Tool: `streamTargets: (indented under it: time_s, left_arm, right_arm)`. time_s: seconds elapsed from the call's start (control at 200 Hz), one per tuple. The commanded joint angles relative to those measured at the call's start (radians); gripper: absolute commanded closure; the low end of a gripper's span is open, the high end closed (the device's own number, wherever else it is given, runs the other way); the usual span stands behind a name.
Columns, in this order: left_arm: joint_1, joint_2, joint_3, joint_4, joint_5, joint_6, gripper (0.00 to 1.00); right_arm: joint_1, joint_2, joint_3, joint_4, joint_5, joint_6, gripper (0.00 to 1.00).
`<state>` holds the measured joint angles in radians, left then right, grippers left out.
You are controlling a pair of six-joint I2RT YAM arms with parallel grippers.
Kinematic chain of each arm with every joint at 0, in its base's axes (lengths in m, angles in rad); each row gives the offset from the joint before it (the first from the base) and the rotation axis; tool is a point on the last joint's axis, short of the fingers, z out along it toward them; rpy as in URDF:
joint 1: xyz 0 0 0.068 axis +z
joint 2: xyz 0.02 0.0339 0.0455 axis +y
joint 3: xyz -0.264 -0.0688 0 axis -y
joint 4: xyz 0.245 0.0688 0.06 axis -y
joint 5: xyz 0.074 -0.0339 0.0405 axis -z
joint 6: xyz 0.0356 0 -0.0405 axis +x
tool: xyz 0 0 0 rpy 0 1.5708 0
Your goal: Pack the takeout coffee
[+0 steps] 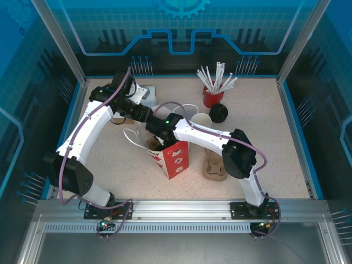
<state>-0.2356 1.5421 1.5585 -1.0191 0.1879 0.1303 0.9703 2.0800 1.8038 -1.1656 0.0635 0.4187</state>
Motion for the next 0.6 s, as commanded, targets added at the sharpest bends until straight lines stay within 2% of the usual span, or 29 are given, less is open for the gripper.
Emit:
streamTargets:
  time_s: [0.0, 0.595]
  left_arm:
    - [-0.010, -0.027, 0.003, -0.019, 0.032, 0.007, 0.43]
    - [-0.018, -0.032, -0.012, -0.016, 0.025, 0.005, 0.44]
  right_arm:
    - [-0.010, -0.036, 0.012, 0.003, -0.034, 0.002, 0.00]
    - [-0.021, -0.069, 0.152, -0.106, -0.031, 0.032, 0.00]
